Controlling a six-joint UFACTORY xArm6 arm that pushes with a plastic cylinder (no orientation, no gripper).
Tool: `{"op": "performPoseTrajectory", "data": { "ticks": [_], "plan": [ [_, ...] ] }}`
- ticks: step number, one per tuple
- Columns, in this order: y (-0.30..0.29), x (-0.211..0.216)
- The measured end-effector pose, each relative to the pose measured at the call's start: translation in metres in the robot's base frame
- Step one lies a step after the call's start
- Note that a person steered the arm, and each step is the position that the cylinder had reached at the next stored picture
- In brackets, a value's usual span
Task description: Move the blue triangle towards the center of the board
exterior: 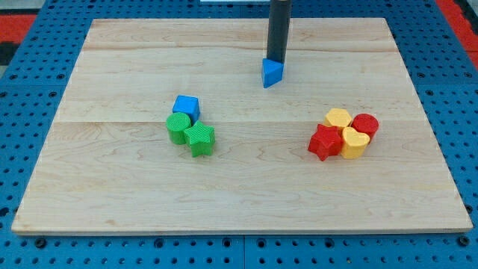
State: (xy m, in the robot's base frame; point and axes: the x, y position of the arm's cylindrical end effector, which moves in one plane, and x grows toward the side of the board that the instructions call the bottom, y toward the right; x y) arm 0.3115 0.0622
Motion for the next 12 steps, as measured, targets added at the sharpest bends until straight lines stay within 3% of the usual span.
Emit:
{"op": "performPoseTrajectory", "data": {
  "ticks": [7, 9, 12],
  "plan": [
    [-0.04, 0.107],
    [-0.09, 0.108],
    [-0.112, 0.107]
  ]
}}
